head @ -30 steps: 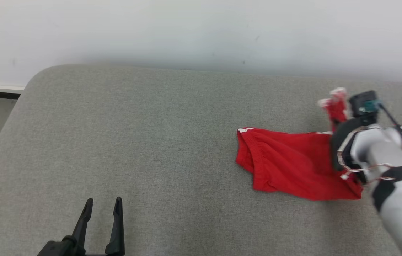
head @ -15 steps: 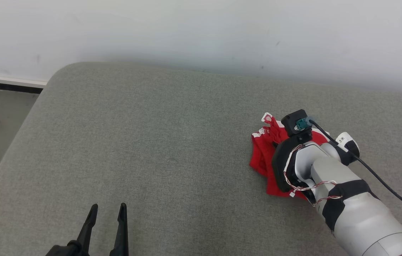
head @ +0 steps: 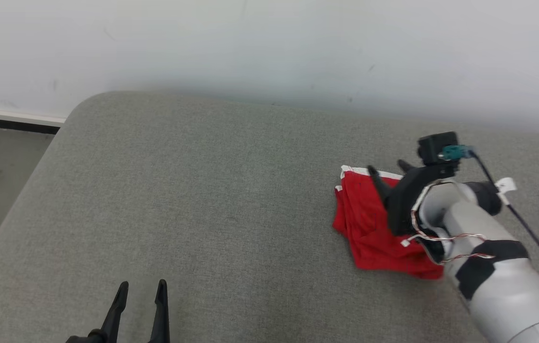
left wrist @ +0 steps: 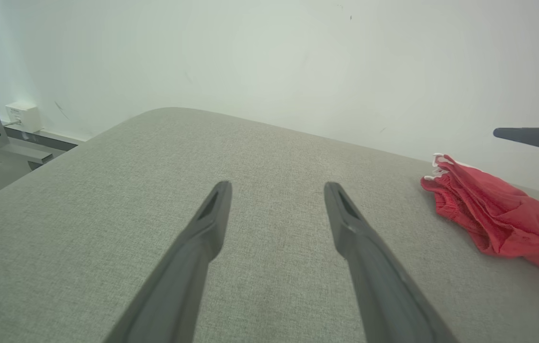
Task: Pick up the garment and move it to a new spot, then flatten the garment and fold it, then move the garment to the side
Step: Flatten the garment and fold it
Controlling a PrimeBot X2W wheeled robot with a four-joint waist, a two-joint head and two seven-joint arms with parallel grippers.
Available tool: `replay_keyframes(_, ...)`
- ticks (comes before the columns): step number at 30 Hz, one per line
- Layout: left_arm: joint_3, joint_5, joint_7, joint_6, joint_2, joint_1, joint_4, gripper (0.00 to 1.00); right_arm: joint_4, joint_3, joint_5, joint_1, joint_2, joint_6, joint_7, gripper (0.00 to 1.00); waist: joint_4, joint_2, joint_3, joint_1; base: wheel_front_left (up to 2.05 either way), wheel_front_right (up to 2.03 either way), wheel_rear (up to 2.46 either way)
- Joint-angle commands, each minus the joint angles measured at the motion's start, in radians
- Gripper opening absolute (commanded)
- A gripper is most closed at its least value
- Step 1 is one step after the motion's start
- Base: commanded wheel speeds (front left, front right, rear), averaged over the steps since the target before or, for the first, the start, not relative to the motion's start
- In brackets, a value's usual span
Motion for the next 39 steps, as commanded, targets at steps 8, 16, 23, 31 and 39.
replay_keyframes(8, -0.003, -0.005, -0.002, 0.001, 0.001, 0.008, -0.01, 1.0, 0.059, -0.053, -0.132, 0.081, -0.148, -0.003, -0.07, 0.0, -0.027, -0.0001, -0.004, 0.0001, 0.0, 0.0, 0.0)
replay_keyframes(16, -0.005, -0.013, -0.002, 0.003, 0.001, -0.02, -0.01, 1.0, 0.079, -0.063, -0.235, 0.142, -0.059, -0.003, -0.117, 0.0, -0.033, -0.0001, 0.026, 0.0001, 0.0, 0.0, 0.0)
replay_keyframes(23, -0.002, -0.017, -0.002, 0.004, 0.001, -0.021, 0.0, 1.0, 0.025, 0.037, -0.242, 0.213, 0.069, -0.003, -0.082, 0.0, -0.034, -0.0001, 0.021, 0.0001, 0.0, 0.0, 0.0)
replay_keyframes(31, 0.015, -0.018, -0.002, 0.013, 0.001, -0.003, 0.001, 1.0, -0.241, 0.177, 0.004, 0.313, 0.08, -0.003, -0.028, 0.0, -0.06, -0.0001, -0.008, 0.0001, 0.0, 0.0, 0.0)
replay_keyframes(39, 0.069, -0.011, -0.002, 0.029, 0.0, 0.021, -0.012, 1.0, -0.414, 0.017, 0.002, 0.385, 0.058, -0.003, -0.146, 1.0, -0.144, -0.0001, -0.053, 0.0001, 0.0, 0.0, 0.0)
